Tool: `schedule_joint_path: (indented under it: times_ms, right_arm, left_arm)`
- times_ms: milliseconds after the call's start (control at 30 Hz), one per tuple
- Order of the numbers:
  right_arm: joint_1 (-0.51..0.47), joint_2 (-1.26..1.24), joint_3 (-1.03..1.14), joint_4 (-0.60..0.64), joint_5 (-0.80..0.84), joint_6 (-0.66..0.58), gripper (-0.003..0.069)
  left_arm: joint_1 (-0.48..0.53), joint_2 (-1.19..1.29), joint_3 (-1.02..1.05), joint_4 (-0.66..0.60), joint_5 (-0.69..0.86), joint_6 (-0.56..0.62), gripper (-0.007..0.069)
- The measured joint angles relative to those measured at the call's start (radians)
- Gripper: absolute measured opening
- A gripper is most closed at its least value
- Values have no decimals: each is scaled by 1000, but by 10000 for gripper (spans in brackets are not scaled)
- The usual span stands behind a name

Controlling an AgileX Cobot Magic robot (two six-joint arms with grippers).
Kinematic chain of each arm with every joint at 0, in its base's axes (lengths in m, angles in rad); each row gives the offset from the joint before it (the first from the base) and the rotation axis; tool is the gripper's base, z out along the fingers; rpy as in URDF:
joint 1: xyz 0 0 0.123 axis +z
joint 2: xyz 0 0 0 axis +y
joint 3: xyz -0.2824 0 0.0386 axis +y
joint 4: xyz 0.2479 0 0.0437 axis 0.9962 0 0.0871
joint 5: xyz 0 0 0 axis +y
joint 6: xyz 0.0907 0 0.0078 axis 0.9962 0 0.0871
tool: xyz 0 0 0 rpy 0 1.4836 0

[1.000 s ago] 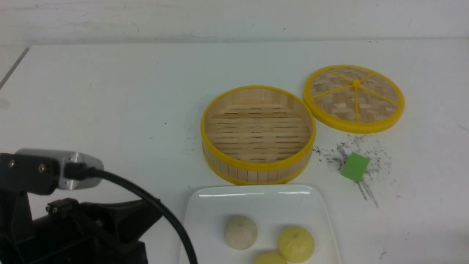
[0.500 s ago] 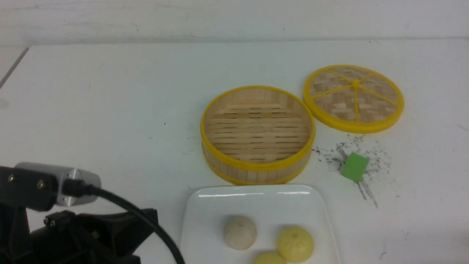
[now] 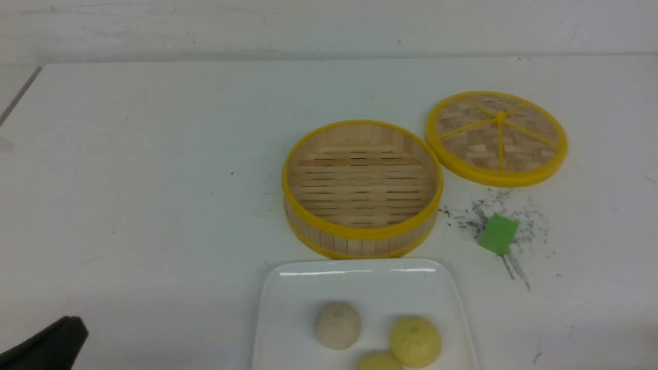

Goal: Put the steamed buns into the plate on the white tablecloth.

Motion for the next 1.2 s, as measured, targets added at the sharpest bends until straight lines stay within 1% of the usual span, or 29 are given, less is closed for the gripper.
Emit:
schedule_joint_path:
  times_ms: [100, 200, 400, 600, 1200]
  right_arm:
    - [0, 0, 0, 0, 0, 0, 108]
    - [0, 0, 0, 0, 0, 0, 111]
    - [0, 0, 0, 0, 0, 0, 118]
    - [0, 0, 0, 0, 0, 0, 122]
    - [0, 0, 0, 0, 0, 0, 136]
  left_arm:
    - [95, -60, 53, 23, 36, 4, 55]
    - [124, -68, 71, 32, 79, 4, 55]
    - [142, -68, 75, 41, 140, 12, 65]
    - [227, -68, 73, 44, 152, 12, 72]
    - [241, -68, 73, 46, 154, 12, 85]
